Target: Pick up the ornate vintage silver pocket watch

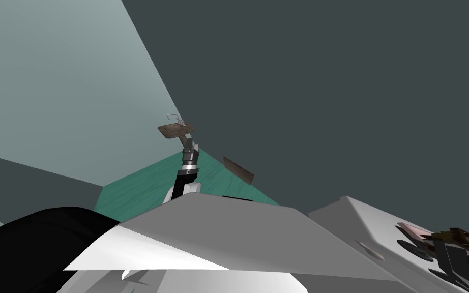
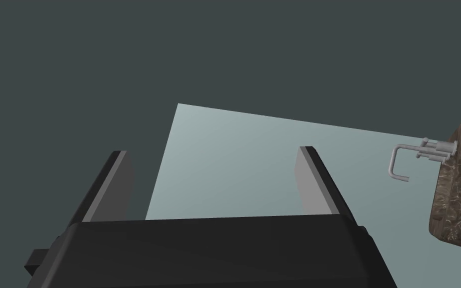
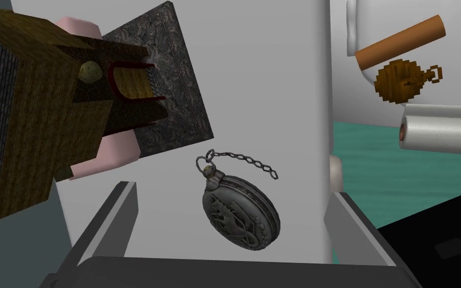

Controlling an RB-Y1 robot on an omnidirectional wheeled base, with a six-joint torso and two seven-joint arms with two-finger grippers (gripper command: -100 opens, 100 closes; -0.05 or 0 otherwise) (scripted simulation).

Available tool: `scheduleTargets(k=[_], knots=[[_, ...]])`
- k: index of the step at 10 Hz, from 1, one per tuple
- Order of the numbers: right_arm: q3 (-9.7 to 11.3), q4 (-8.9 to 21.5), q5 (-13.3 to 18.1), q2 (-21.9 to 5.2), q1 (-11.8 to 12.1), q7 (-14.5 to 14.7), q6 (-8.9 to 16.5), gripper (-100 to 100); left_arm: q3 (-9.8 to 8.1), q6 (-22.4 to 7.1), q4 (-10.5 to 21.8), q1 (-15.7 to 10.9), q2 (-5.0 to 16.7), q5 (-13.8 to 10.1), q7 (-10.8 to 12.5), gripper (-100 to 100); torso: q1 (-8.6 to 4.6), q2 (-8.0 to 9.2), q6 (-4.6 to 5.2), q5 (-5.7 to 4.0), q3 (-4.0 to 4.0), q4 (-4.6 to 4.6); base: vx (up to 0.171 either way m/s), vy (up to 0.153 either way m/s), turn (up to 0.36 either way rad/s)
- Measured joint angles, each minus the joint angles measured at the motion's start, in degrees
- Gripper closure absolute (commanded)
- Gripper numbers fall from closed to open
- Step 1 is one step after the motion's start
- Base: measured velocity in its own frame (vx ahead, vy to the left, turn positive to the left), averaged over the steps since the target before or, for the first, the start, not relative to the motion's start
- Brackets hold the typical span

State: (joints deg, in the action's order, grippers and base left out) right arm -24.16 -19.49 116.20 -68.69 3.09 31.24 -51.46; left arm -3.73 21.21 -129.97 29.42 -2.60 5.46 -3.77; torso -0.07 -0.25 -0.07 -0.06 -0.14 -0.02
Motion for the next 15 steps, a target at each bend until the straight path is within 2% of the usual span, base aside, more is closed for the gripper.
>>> scheduleTargets(k=[1, 2, 3, 4, 5, 6, 7, 9, 11, 12, 15], knots=[[0.0, 0.4, 0.6, -0.1, 0.1, 0.5, -0.1, -100, 0.00, 0.0, 0.0, 0.0, 0.0, 0.0, 0.0, 0, -0.02, 0.02, 0.05, 0.00, 0.01, 0.01, -0.001, 0.006, -0.007], [-0.4, -1.6, 0.7, 0.1, 1.8, -0.5, -0.5, -100, -0.01, 0.0, 0.0, 0.0, 0.0, 0.0, 0.0, 0, -0.06, 0.05, 0.07, -0.01, 0.03, 0.01, -0.004, 0.018, 0.149], [-0.3, 0.8, 1.6, -0.3, 0.9, 0.5, -0.4, -100, 0.00, 0.0, 0.0, 0.0, 0.0, 0.0, 0.0, 0, -0.04, 0.03, 0.00, -0.01, 0.02, 0.01, -0.001, 0.026, 0.171], [0.0, 4.2, 2.9, -0.9, -0.9, 2.3, -0.2, -100, 0.00, 0.0, 0.0, 0.0, 0.0, 0.0, 0.0, 0, -0.02, 0.01, 0.01, 0.00, 0.00, 0.00, 0.002, 0.018, 0.070], [-0.6, -0.7, 3.1, -0.3, 3.1, -0.1, -1.3, -100, -0.01, 0.0, 0.0, 0.0, 0.0, 0.0, 0.0, 0, -0.03, 0.04, 0.07, -0.01, 0.03, 0.01, 0.001, 0.006, -0.001], [-0.7, -1.5, 3.1, -0.3, 3.6, -1.1, -1.7, 0, -0.01, 0.0, 0.0, 0.0, 0.0, 0.0, 0.0, 0, -0.07, 0.04, 0.05, -0.02, 0.02, 0.01, 0.000, 0.000, 0.000], [-0.7, -1.4, 3.1, -0.3, 3.6, -1.0, -1.6, -100, -0.01, 0.0, 0.0, 0.0, 0.0, 0.0, 0.0, 0, -0.09, 0.04, 0.06, -0.02, 0.02, 0.01, 0.003, -0.032, 0.012], [0.5, 0.9, 2.3, 0.7, 2.4, 0.1, 0.4, -100, -0.01, 0.0, 0.0, 0.0, 0.0, 0.0, 0.0, 0, -0.31, 0.03, 0.05, -0.08, 0.02, 0.01, -0.004, -0.048, 0.013], [0.5, -0.5, 2.0, 1.3, 3.6, -0.5, 0.9, -100, -0.01, 0.0, 0.0, 0.0, 0.0, 0.0, 0.0, 0, -0.21, 0.06, 0.06, -0.06, 0.04, 0.02, -0.004, -0.013, -0.002], [0.5, -0.6, 2.0, 1.3, 3.7, -0.7, 0.9, 100, -0.01, 0.0, 0.0, 0.0, 0.0, 0.0, 0.0, 0, -0.15, 0.05, 0.06, -0.04, 0.03, 0.01, 0.000, 0.000, 0.000], [0.5, -0.7, 2.0, 1.3, 3.6, -0.6, 1.0, 100, -0.01, 0.0, 0.0, 0.0, 0.0, 0.0, 0.0, 0, -0.15, 0.03, 0.09, -0.08, 0.01, 0.00, 0.000, 0.000, 0.000]])
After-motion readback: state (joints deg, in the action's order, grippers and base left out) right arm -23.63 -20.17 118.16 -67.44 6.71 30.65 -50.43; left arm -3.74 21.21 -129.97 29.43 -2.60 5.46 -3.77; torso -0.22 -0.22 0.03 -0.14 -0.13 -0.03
